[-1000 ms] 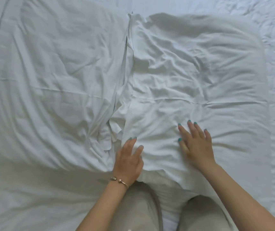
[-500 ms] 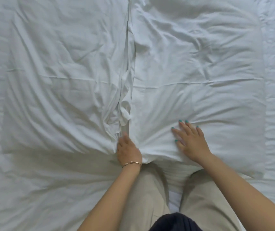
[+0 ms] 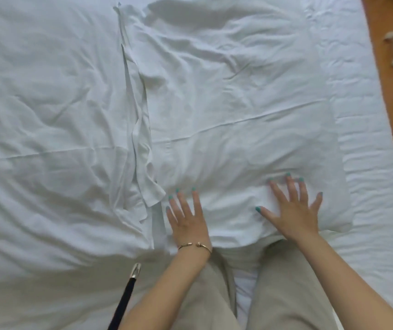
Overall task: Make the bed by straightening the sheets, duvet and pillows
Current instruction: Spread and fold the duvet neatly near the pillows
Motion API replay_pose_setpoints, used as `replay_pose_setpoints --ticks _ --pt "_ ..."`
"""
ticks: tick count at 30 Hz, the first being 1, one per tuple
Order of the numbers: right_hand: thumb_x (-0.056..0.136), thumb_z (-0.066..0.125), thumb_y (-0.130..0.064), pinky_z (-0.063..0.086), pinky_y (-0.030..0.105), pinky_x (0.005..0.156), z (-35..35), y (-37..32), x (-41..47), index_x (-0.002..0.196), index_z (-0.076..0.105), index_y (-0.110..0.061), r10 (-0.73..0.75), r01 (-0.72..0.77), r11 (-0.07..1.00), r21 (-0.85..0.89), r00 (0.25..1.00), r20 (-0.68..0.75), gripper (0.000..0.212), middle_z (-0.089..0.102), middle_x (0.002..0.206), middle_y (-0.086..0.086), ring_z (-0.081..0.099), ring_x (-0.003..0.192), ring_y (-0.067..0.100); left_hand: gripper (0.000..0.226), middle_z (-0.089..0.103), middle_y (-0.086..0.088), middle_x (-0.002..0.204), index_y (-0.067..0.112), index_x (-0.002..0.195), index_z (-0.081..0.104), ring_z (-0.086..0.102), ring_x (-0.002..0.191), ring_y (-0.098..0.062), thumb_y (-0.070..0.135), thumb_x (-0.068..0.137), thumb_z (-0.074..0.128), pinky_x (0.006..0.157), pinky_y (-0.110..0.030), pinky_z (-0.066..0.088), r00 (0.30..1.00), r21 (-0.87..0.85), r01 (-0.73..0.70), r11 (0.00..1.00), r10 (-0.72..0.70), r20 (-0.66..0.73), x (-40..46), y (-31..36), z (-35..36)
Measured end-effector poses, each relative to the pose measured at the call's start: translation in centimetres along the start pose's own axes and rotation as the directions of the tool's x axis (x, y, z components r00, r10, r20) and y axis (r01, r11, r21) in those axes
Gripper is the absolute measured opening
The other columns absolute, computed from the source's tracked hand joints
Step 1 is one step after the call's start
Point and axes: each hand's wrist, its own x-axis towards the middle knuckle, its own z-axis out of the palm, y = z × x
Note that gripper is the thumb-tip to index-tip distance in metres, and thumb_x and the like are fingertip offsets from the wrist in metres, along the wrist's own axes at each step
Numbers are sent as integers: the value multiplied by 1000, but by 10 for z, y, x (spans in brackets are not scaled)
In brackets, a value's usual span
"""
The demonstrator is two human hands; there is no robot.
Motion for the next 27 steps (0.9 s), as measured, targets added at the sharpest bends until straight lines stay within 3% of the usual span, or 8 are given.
replay_pose_setpoints --ticks 2,5,9,11,14,18,22,27 --pt "83 26 -77 4 63 111 -12 -8 12 150 13 -46 -77 87 995 43 976 -203 76 9 163 -2 5 148 25 118 -1 -18 158 29 150 -17 -7 141 -46 25 70 70 113 -58 -2 968 -140 -232 963 214 -133 7 51 -16" --pt "88 31 -68 3 58 115 -23 3 36 151 5 -47 -13 34 991 128 986 -164 72 -2 163 -7 -4 150 22 100 -29 -5 156 47 138 -31 -27 141 -38 61 84 52 107 -68 -1 923 -195 -364 911 381 53 53 98 -30" --pt "82 19 -80 2 66 112 -6 61 45 142 -21 -56 46 -45 998 53 999 -10 75 -22 159 -15 -20 147 17 118 -56 2 137 43 119 -52 -42 134 -29 77 74 52 98 -80 1 905 77 -260 962 215 367 104 86 -4" --pt "80 20 -84 4 67 112 1 84 44 137 -27 -60 77 -80 993 91 996 38 78 -32 154 -19 -27 145 20 125 -55 -1 138 38 126 -49 -44 132 -32 82 68 52 99 -80 0 905 83 -241 967 193 380 104 90 -4" --pt "79 33 -84 8 65 113 -6 99 47 134 -23 -66 147 -161 949 270 987 71 81 -38 152 -16 -22 146 30 115 -38 -3 152 39 143 -28 -33 139 -37 81 70 50 105 -74 2 951 -139 -190 972 217 218 87 123 -19" --pt "80 48 -76 14 60 114 -13 115 58 138 -19 -64 148 -155 855 495 988 53 89 -24 159 -10 -4 148 33 101 -33 2 154 50 142 -21 -29 141 -33 78 74 48 104 -74 7 941 -161 -281 946 304 149 79 161 -22" --pt "75 61 -72 23 49 115 -18 138 76 148 -13 -47 141 -133 696 706 989 47 107 -2 162 -6 14 146 28 109 -38 5 151 53 139 -25 -31 140 -33 86 64 46 105 -73 9 981 -295 -32 955 86 172 78 189 -11" --pt "59 74 -73 33 43 113 -21 155 129 147 3 -52 35 -85 385 919 996 77 115 22 155 -4 34 138 20 127 -41 1 149 50 136 -33 -29 140 -36 90 50 51 105 -71 10 992 -340 100 935 -68 106 73 224 13"
